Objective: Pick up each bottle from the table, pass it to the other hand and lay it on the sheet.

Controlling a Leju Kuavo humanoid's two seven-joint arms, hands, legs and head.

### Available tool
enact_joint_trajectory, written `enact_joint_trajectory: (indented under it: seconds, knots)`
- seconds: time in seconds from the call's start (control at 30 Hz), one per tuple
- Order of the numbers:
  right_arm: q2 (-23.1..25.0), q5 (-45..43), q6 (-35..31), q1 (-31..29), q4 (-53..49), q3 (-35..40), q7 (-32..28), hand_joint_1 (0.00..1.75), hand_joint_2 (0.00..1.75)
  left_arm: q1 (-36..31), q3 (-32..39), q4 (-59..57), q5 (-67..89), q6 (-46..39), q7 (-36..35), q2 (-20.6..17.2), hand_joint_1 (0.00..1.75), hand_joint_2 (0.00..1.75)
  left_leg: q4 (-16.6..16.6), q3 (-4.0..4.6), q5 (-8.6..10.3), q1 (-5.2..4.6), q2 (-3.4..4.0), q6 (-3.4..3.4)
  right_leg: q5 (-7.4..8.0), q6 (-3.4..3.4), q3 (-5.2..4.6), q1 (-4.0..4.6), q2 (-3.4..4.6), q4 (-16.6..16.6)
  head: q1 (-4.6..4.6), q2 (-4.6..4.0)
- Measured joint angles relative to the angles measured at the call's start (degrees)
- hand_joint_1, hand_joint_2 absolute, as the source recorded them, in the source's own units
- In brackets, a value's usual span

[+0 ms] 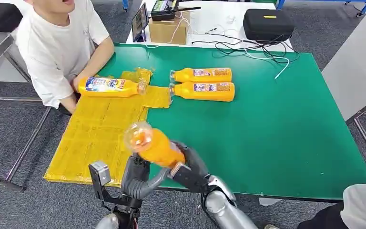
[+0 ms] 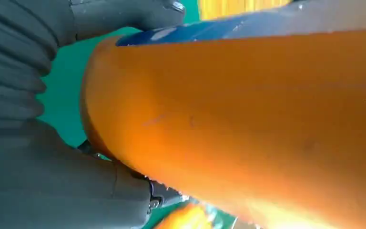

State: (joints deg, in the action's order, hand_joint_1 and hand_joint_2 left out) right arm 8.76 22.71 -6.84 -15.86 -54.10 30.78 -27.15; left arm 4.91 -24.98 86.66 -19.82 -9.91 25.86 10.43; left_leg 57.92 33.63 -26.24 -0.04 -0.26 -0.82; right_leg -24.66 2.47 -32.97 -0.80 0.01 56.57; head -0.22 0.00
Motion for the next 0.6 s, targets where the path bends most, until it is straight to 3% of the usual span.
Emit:
enact_joint_trajectory:
  seconds: [0.37,0.6]
  knots:
    - [0.66,2.65,-1.92,-1.76,1.29,6.51,3.06,1.75,1.75,-1.65,-0.59,0.48,11.37,-13.84,7.43,0.06,0.0,1.75,0.0,0.0,0.01,0.01,-0.01,-0.01,0.0,0.0,0.0,0.0,0.0,0.0,0.0,0.02]
    - [0.85,5.18,-2.73,-4.54,2.16,10.16,7.61,1.75,1.75,-2.26,-0.9,0.15,10.77,-16.37,7.3,0.06,0.0,1.75,0.0,0.0,0.01,0.0,-0.01,-0.01,0.0,0.0,0.0,0.0,0.0,0.0,0.0,0.0]
